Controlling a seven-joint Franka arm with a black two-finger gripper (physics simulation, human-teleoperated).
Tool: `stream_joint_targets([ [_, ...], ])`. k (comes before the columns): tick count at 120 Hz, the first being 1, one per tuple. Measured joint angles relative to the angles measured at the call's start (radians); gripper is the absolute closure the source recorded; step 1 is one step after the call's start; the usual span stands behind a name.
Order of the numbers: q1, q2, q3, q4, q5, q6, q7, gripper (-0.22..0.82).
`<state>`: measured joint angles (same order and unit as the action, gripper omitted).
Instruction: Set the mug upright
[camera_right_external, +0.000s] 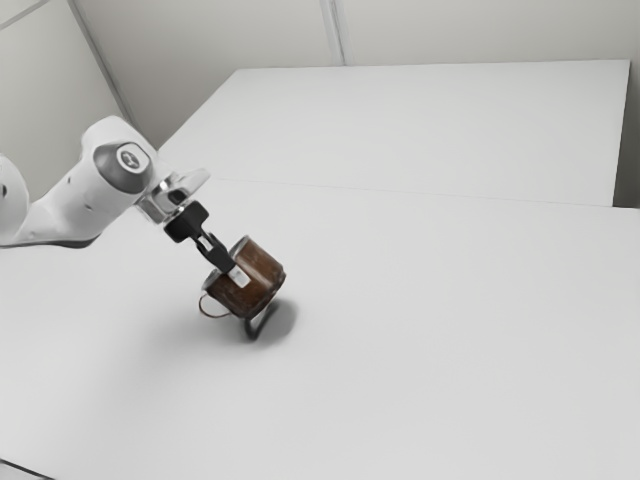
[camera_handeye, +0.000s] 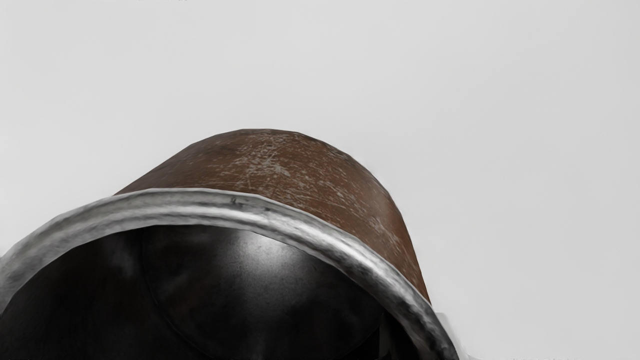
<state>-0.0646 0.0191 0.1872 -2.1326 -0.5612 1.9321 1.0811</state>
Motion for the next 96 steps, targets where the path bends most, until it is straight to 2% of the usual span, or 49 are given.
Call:
stream_joint_targets([
  [24, -0.068, -0.019, -0.066, -0.046, 0.223, 0.212, -0.097, 0.78],
  [31, -0.107, -0.025, -0.064, -0.059, 0.296, 0.258, -0.131, 0.78],
  [64, -0.219, 0.013, -0.082, -0.08, 0.482, 0.375, -0.276, 0.78],
  [75, -0.172, 0.022, -0.082, -0.087, 0.504, 0.392, -0.314, 0.78],
  [96, 0.031, 0.029, -0.081, -0.098, 0.52, 0.412, -0.374, 0.78],
])
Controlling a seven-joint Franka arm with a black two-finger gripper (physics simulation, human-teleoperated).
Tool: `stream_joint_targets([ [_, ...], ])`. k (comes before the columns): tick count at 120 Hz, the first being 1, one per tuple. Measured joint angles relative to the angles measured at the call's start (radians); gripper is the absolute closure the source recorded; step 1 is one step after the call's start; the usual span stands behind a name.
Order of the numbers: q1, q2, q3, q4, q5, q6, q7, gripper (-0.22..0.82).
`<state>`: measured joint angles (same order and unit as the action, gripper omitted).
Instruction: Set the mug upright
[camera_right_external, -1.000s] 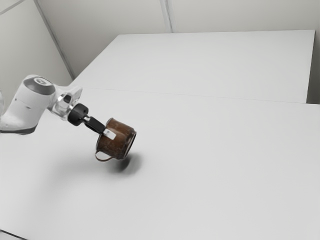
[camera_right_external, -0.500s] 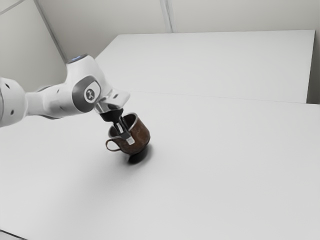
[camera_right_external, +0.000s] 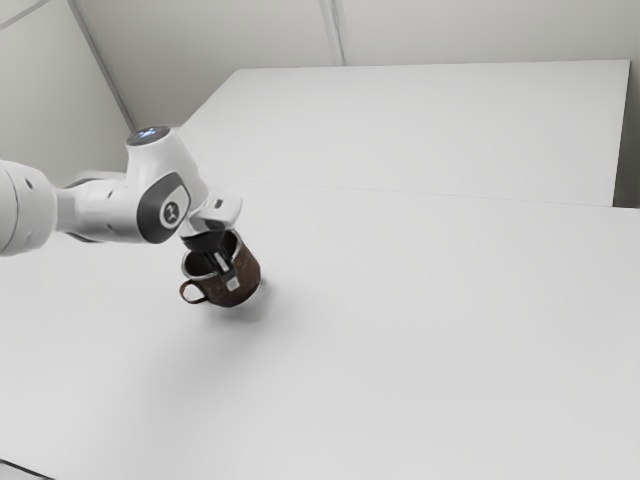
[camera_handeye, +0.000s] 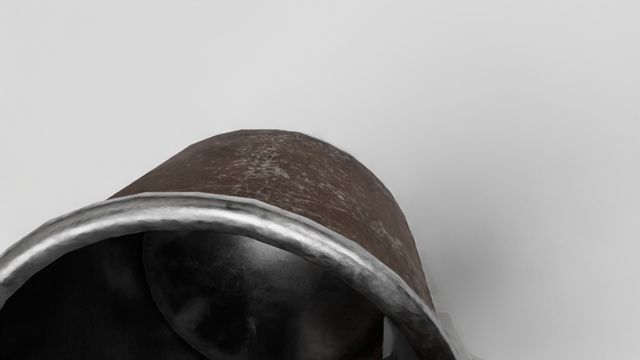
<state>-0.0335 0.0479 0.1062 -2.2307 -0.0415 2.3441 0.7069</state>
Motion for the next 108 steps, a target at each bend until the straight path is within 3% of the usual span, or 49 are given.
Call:
stream_joint_targets([
  [12, 0.035, 0.002, 0.0, -0.002, 0.003, 0.006, -0.028, 0.78],
  [39, -0.059, 0.004, 0.0, -0.01, 0.006, 0.017, -0.076, 0.78],
  [57, -0.056, 0.009, 0.0, -0.011, 0.009, 0.019, -0.1, 0.78],
  [108, -0.042, 0.013, -0.001, -0.01, 0.015, 0.013, -0.117, 0.39],
])
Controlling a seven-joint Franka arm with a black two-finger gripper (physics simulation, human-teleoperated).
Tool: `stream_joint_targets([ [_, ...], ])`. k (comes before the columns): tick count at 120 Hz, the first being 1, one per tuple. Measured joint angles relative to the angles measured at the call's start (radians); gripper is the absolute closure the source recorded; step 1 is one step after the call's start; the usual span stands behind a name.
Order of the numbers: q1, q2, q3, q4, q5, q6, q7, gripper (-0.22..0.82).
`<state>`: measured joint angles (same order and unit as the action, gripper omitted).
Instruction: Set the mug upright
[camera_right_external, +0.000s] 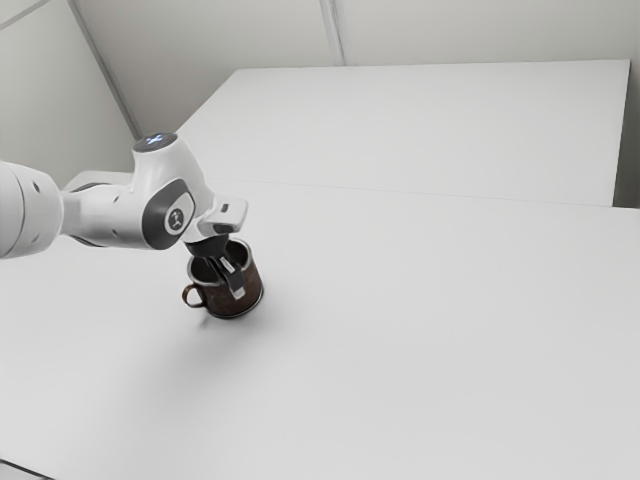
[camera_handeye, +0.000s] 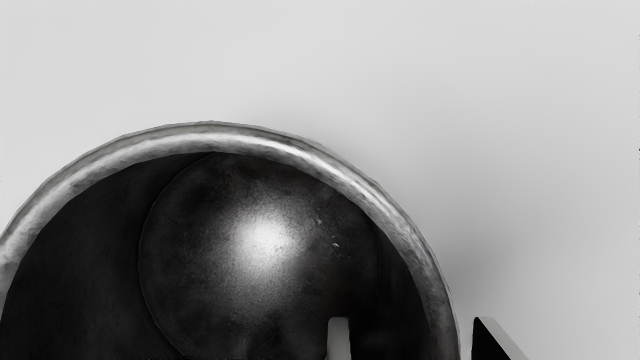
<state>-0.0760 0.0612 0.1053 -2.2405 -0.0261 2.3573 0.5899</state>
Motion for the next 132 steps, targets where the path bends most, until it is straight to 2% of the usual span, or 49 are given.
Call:
stream_joint_targets([
  [20, 0.001, -0.003, -0.002, 0.002, -0.001, -0.001, -0.004, 0.21],
  [33, 0.001, -0.009, -0.004, 0.003, -0.002, -0.001, -0.007, 0.13],
  [73, -0.01, -0.068, -0.027, 0.039, -0.017, -0.024, -0.014, 0.03],
  [88, -0.018, -0.056, -0.03, 0.187, -0.027, -0.126, -0.025, 0.01],
  [111, -0.021, 0.036, -0.045, 0.508, -0.026, -0.382, -0.072, 0.01],
  [132, -0.032, 0.108, -0.045, 0.662, -0.03, -0.549, -0.115, 0.0],
])
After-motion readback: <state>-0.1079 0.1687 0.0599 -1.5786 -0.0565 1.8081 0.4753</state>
